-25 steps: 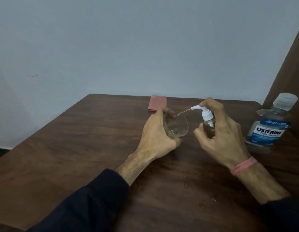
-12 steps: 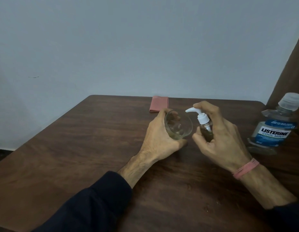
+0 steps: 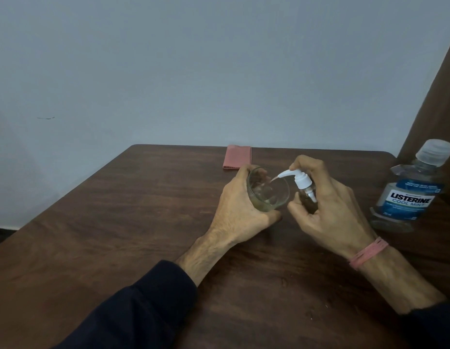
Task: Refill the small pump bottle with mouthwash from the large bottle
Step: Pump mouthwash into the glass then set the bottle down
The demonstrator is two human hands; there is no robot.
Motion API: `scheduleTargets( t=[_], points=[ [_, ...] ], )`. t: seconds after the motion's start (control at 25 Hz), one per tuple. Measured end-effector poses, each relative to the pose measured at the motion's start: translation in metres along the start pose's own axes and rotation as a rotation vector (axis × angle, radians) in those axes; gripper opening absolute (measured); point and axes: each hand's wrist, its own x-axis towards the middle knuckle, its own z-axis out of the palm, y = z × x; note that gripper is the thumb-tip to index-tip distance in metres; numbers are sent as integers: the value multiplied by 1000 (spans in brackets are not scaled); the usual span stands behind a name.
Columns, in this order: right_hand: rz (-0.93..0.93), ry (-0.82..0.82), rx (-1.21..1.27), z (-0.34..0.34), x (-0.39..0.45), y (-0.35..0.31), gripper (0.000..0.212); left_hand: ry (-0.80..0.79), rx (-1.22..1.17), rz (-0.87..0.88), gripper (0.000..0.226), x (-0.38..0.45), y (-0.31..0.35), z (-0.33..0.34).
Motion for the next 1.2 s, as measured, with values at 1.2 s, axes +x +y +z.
scheduleTargets(
  t=[1.2],
  points=[
    [258,-29,261,-11,-9,32,61,-51,16,-94,93,-7,-2,3]
  ],
)
